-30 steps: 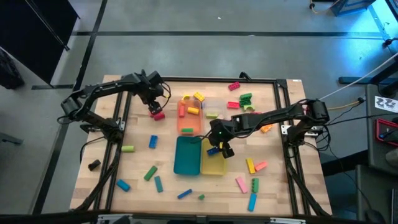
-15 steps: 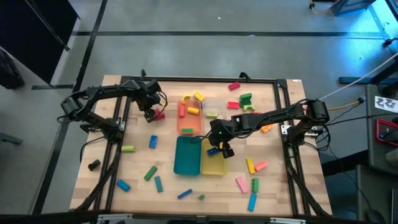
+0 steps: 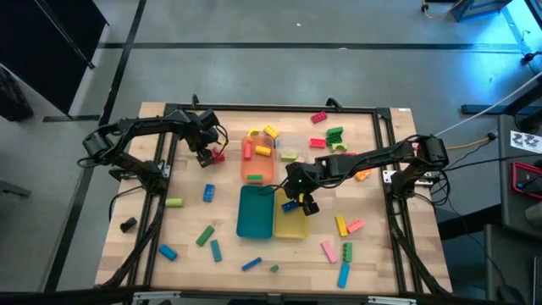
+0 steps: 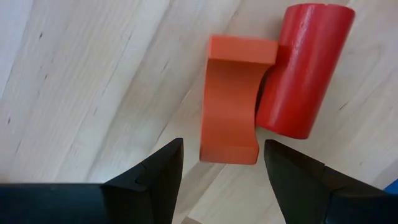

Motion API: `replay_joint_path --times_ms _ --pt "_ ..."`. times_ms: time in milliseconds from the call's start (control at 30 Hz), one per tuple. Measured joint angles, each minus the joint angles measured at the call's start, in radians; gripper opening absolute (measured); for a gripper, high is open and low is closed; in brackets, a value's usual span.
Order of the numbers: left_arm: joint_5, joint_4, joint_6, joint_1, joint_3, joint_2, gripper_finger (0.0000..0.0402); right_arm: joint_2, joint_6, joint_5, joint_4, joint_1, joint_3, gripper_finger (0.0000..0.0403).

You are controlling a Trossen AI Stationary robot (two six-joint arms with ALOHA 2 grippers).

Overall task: Sort blocks by size
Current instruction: Put the orange arch block into the transparent bin

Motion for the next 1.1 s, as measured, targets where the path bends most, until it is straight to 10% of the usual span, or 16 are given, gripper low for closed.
replay_joint_path --times_ms 500,867,1100 --pt "-0.001 0.007 0.0 0.0 -0.005 0.031 0.0205 0.0 0.0 0.0 -0.063 0.0 0.0 0.0195" --pt "-0.002 0.007 0.0 0.0 -0.005 0.057 0.012 -0.024 0.0 0.023 -0.176 0.0 0.061 0.0195" --pt "-0.002 0.009 0.0 0.0 -0.005 0.057 0.0161 -0.024 0.0 0.022 -0.208 0.0 0.09 0.0195"
